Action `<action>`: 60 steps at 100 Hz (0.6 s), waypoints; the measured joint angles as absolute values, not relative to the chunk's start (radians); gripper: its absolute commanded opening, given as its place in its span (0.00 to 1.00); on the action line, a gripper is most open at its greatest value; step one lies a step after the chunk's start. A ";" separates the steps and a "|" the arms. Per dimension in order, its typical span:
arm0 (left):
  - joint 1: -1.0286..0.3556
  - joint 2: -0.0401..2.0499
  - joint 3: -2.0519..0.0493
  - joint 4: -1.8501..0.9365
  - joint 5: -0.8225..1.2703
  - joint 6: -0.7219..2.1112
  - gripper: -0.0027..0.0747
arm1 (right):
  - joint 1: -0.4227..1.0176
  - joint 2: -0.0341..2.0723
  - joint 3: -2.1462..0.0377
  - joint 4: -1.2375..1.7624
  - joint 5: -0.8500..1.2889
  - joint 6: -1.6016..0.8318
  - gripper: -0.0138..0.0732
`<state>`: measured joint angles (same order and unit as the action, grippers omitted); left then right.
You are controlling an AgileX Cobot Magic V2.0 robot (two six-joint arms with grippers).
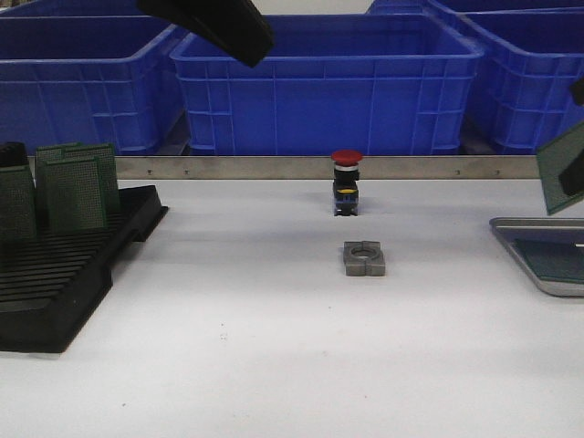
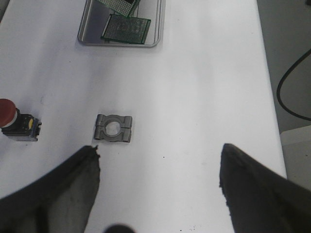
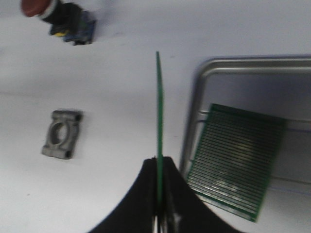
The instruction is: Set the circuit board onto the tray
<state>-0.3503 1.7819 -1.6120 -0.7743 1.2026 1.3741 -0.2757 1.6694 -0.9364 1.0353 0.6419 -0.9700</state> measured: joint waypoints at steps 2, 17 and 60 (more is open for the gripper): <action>-0.350 1.782 -1.612 -0.774 1.203 1.374 0.67 | -0.287 1.669 -0.934 1.035 0.639 -0.969 0.08; -0.350 1.782 -1.612 -0.774 1.203 1.374 0.67 | -0.333 1.669 -0.928 1.037 0.631 -0.967 0.29; -0.350 1.782 -1.629 -0.770 1.203 1.374 0.67 | -0.339 1.669 -0.927 1.042 0.595 -0.969 0.81</action>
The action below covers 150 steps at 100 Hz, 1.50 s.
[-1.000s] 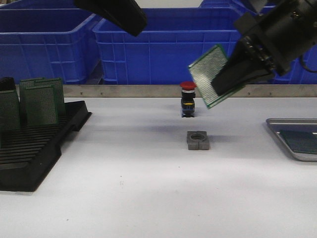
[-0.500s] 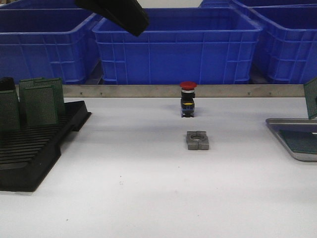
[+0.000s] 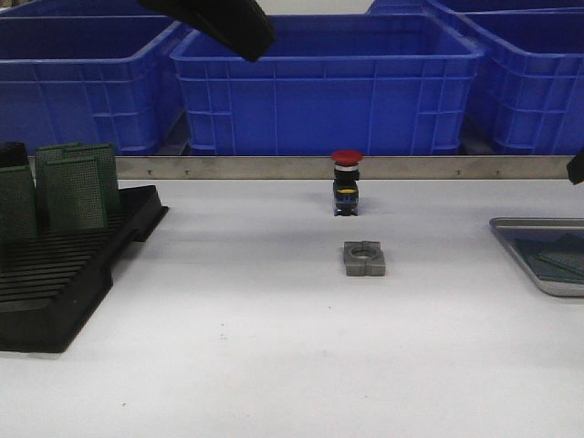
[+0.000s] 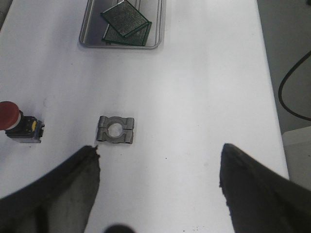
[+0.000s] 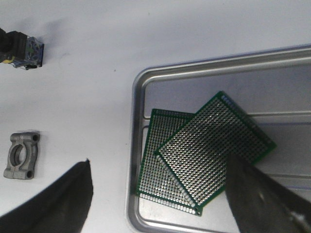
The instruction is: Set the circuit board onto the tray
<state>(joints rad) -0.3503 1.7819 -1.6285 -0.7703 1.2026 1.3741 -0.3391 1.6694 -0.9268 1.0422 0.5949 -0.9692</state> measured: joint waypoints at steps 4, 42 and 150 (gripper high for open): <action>-0.348 1.782 -1.638 -0.768 1.203 1.374 0.67 | -0.339 1.669 -0.927 1.042 0.595 -0.969 0.80; -0.217 1.782 -1.680 -0.615 1.208 1.370 0.67 | -0.339 1.669 -0.953 1.042 0.640 -0.969 0.80; -0.039 1.464 -1.435 -0.652 1.129 1.006 0.01 | -0.206 0.962 -0.735 1.049 0.541 -1.118 0.09</action>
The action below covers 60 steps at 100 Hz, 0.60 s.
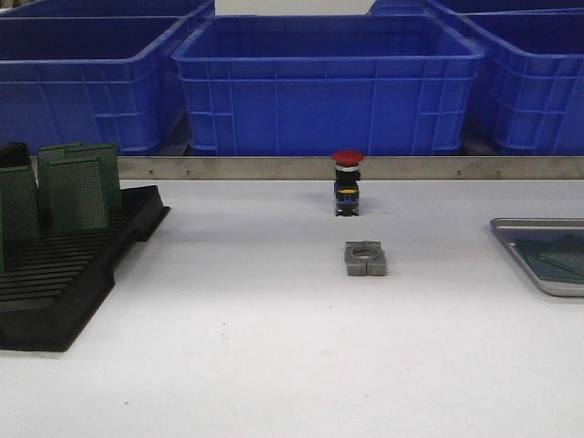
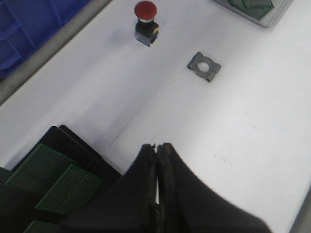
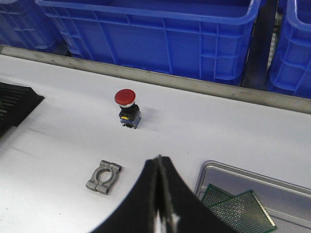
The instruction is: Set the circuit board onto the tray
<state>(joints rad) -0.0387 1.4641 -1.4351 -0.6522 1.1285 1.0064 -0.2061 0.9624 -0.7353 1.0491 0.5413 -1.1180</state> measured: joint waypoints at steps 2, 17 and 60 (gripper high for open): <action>-0.039 1.444 -1.413 -0.657 1.107 1.006 0.01 | -0.198 0.940 -0.726 1.049 0.528 -1.118 0.09; -0.039 1.292 -1.240 -0.693 0.912 1.006 0.01 | -0.173 0.784 -0.622 1.051 0.430 -1.122 0.09; -0.039 0.805 -0.662 -0.962 0.449 1.135 0.01 | -0.168 0.289 -0.389 1.068 0.369 -1.122 0.09</action>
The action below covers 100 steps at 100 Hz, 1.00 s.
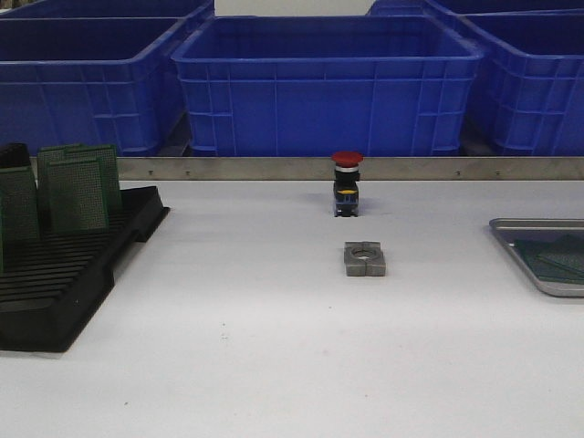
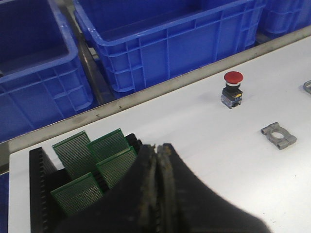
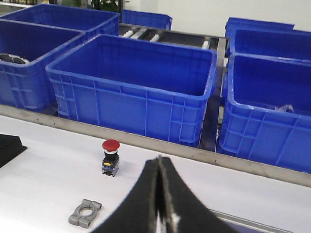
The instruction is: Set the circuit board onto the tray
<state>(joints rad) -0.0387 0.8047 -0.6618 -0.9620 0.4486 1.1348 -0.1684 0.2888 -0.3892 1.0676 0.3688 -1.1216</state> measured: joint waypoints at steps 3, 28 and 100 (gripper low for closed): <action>-0.039 0.760 -0.628 -0.973 0.430 1.145 0.01 | -0.168 0.258 -0.371 1.070 0.369 -1.122 0.09; -0.039 0.446 -0.367 -0.999 0.317 1.164 0.01 | -0.168 0.055 -0.262 1.073 0.374 -1.122 0.09; -0.039 0.203 -0.219 -1.004 0.295 1.166 0.01 | -0.168 0.018 -0.234 1.073 0.445 -1.124 0.09</action>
<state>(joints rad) -0.0387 0.2027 -0.2193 -1.0043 0.2951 1.1656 -0.1684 0.0181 -0.2336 1.0727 0.4449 -1.1240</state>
